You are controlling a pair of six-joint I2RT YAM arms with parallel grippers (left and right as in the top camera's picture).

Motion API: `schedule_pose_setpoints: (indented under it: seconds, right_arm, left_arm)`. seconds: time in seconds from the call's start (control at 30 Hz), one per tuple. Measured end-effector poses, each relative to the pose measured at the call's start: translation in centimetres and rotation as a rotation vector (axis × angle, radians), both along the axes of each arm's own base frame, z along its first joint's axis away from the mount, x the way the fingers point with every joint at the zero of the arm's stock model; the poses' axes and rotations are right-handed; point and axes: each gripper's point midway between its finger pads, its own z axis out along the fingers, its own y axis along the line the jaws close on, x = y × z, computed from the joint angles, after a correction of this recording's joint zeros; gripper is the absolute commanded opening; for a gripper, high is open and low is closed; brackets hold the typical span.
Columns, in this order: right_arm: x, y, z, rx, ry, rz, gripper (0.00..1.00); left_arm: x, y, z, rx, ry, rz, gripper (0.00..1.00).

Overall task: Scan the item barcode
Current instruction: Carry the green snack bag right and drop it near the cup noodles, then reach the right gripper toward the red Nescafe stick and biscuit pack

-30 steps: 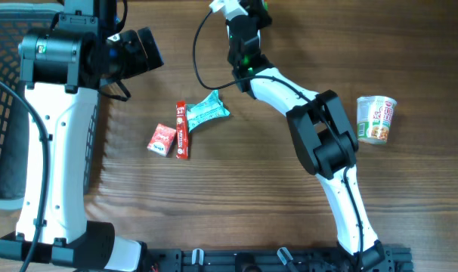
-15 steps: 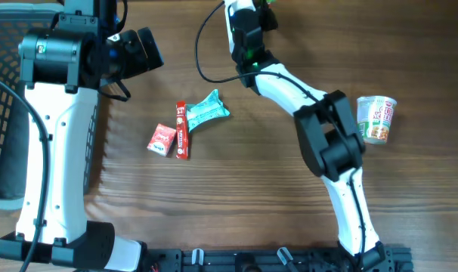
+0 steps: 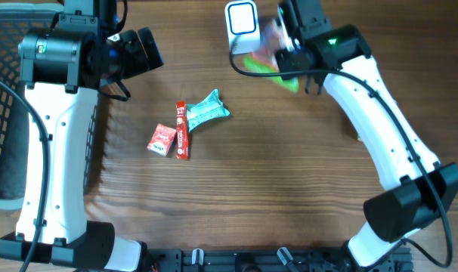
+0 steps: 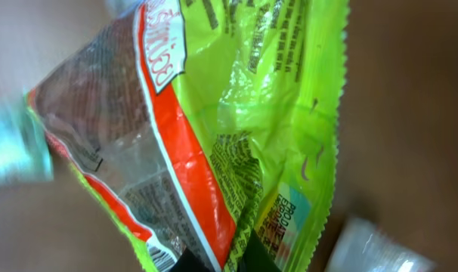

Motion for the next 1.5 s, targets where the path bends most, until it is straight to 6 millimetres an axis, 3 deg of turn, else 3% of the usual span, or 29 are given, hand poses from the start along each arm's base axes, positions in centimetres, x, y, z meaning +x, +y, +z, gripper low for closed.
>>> schedule_pose_setpoints:
  seconds: [0.13, 0.27, 0.3, 0.33, 0.37, 0.47, 0.57, 0.73, 0.8, 0.93, 1.07, 1.2, 1.37, 1.5]
  right_arm:
    - [-4.1, -2.3, -6.3, -0.001, 0.234, -0.050, 0.04]
    - [-5.9, -4.4, -11.2, -0.019, 0.315, -0.108, 0.04]
    - [-6.4, -5.4, -12.6, -0.035, 0.332, -0.144, 0.25]
    - [-6.6, -6.5, -13.5, -0.059, 0.331, -0.183, 0.64]
    - [-6.7, -7.8, -14.1, -0.086, 0.323, -0.234, 0.79]
    - [-6.1, -11.1, -14.2, -0.149, 0.272, -0.362, 0.94]
    - [-5.8, -12.8, -13.9, -0.185, 0.253, -0.414, 0.94]
    - [-4.9, -12.0, -11.0, -0.172, 0.242, -0.407, 0.88]
    - [-3.7, -10.0, -8.9, -0.097, 0.223, -0.367, 0.83]
    - [-2.0, -3.2, -6.6, 0.141, 0.201, -0.216, 0.74]
    - [-2.3, 4.9, -5.3, 0.424, 0.228, -0.036, 0.69]
    - [-3.7, 10.7, -4.1, 0.557, 0.249, 0.066, 0.59]
    - [-5.6, 16.8, -4.5, 0.635, 0.241, 0.096, 0.42]
    - [-6.9, 20.4, -6.4, 0.689, 0.224, 0.092, 0.37]
  left_arm:
    - [0.0, 0.0, 0.0, 0.000, 0.000, 0.000, 1.00]
    - [0.0, 0.0, 0.0, 0.000, 0.000, 0.000, 1.00]
    - [0.0, 0.0, 0.0, 0.000, 0.000, 0.000, 1.00]
    - [0.0, 0.0, 0.0, 0.000, 0.000, 0.000, 1.00]
    - [0.0, 0.0, 0.0, 0.000, 0.000, 0.000, 1.00]
    - [0.0, 0.0, 0.0, 0.000, 0.000, 0.000, 1.00]
    - [0.0, 0.0, 0.0, 0.000, 0.000, 0.000, 1.00]
    - [0.0, 0.0, 0.0, 0.000, 0.000, 0.000, 1.00]
    - [0.0, 0.0, 0.0, 0.000, 0.000, 0.000, 1.00]
    - [0.0, 0.0, 0.0, 0.000, 0.000, 0.000, 1.00]
    - [0.0, 0.0, 0.0, 0.000, 0.000, 0.000, 1.00]
    - [0.0, 0.0, 0.0, 0.000, 0.000, 0.000, 1.00]
    - [0.0, 0.0, 0.0, 0.000, 0.000, 0.000, 1.00]
    - [0.0, 0.0, 0.0, 0.000, 0.000, 0.000, 1.00]
